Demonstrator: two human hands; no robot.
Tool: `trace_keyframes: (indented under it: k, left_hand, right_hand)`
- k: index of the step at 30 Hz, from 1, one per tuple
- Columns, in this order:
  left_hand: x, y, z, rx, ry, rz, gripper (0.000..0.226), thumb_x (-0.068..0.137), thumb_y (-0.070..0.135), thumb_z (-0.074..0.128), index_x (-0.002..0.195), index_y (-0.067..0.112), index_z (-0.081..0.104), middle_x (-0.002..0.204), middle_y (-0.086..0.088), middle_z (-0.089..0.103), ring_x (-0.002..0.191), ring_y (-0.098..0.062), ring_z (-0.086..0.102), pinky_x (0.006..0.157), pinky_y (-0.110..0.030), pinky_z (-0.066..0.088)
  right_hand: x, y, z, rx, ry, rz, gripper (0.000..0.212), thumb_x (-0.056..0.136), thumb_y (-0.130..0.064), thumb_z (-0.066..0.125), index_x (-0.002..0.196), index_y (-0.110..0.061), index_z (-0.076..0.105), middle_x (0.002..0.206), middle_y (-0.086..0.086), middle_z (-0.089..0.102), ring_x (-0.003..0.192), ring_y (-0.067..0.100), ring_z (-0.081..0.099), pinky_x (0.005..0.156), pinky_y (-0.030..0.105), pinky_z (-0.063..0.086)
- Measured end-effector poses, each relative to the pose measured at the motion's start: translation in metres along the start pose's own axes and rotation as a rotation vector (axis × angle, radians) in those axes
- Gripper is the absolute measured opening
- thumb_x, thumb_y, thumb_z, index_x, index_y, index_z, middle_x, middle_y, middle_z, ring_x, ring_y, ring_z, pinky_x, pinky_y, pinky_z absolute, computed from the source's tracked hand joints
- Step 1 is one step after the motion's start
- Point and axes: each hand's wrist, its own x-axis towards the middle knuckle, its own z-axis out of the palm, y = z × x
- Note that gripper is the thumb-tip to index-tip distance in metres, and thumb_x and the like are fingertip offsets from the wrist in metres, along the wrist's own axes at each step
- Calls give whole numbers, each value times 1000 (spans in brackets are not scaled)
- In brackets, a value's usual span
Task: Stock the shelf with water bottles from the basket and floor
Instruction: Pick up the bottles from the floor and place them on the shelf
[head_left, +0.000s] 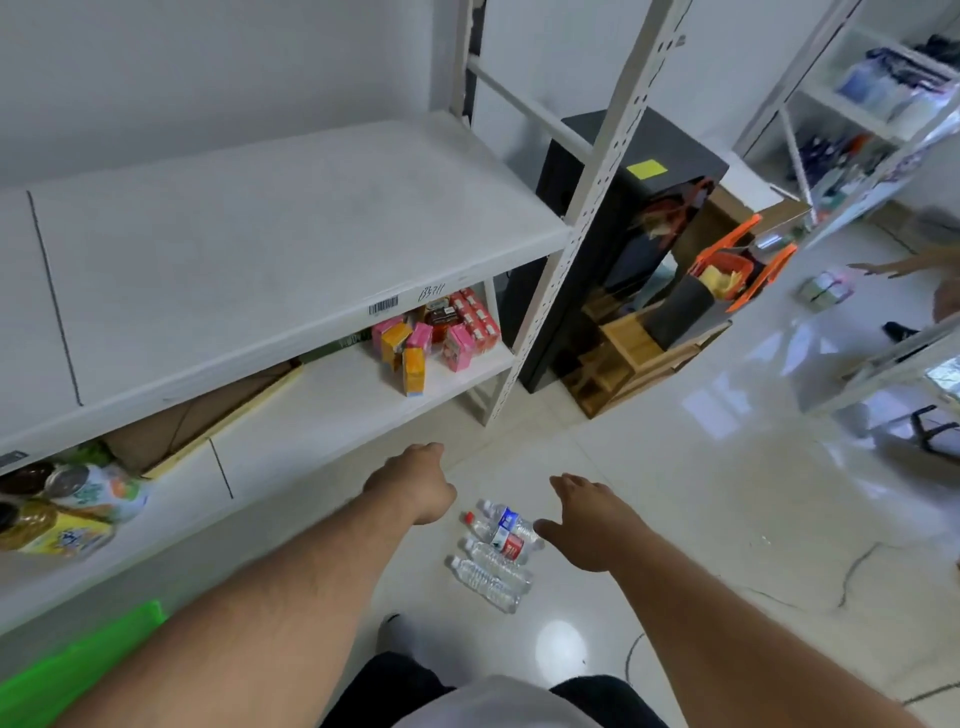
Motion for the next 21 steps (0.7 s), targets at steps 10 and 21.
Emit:
trace_keyframes:
  k: [10,21]
  left_hand:
    - [30,23,17,-195,78,-235,75,82,36,54,152,25,28,155,-2,37,134,-26,46,107,-39,43]
    - [60,96,132,-545,67,-590,72,91,42,59,153,19,28,156,-10,35,140,-25,39,114,-32,32]
  right_hand:
    - [95,46,-44,-114,-38,-231,75,97,-54,48,157,-16,23,162,3,28,145,27,32,116,38,31]
    - [197,123,-42,-178,-272,-491,68,97,-48,51,153,-14,30,156,7,37,140,27,38,111,36,34]
